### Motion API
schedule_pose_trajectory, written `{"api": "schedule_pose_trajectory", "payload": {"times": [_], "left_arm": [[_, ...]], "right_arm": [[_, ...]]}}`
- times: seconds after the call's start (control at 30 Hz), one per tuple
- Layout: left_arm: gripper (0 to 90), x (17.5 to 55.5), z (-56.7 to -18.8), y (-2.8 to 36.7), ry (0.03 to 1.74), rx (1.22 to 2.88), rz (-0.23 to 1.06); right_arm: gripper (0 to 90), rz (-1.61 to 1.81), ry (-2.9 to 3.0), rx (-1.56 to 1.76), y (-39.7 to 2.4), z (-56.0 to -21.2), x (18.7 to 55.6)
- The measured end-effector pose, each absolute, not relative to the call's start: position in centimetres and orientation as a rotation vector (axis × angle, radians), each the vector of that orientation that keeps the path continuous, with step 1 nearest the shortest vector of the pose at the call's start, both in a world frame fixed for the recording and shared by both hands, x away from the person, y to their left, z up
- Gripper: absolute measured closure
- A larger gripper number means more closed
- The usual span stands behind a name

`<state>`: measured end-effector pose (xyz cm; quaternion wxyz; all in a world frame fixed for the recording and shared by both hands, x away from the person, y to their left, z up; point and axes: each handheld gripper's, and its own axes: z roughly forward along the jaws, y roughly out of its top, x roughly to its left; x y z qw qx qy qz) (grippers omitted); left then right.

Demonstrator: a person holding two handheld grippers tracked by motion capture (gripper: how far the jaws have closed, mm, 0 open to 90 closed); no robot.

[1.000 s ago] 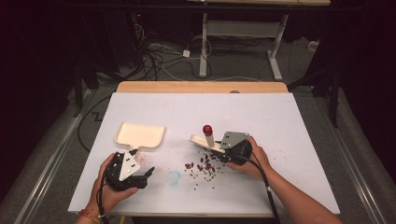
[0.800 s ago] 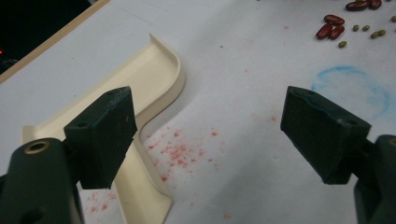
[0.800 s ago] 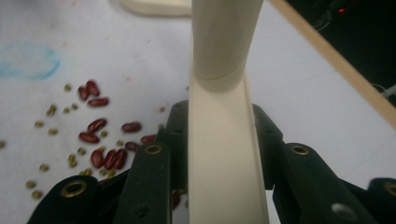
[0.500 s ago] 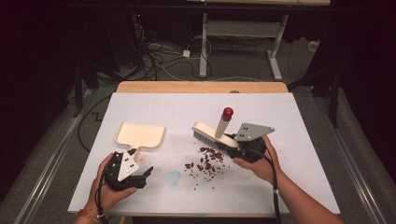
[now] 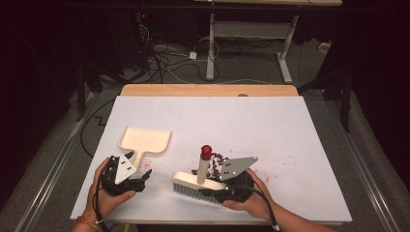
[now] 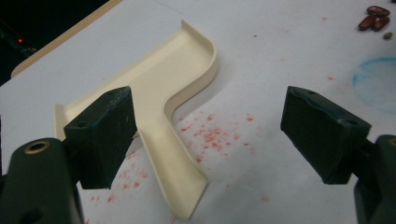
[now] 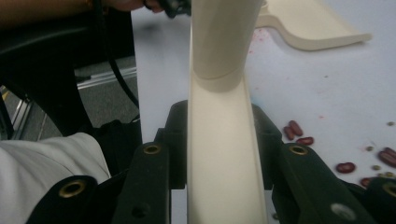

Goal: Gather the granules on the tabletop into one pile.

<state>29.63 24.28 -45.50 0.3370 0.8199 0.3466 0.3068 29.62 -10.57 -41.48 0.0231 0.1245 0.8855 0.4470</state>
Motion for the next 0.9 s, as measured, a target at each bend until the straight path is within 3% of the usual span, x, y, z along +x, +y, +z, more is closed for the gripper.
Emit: {"api": "schedule_pose_trajectory", "payload": {"times": [0.2,0.9], "left_arm": [[17.7,29.6,-45.5,24.2,0.898,2.139,0.791],[17.7,29.6,-45.7,23.4,0.842,2.188,0.799]], "right_arm": [[67.3,1.325,2.74,0.452,-9.8,-43.3,30.1],[67.3,1.238,2.511,0.782,-13.7,-43.2,34.6]]}}
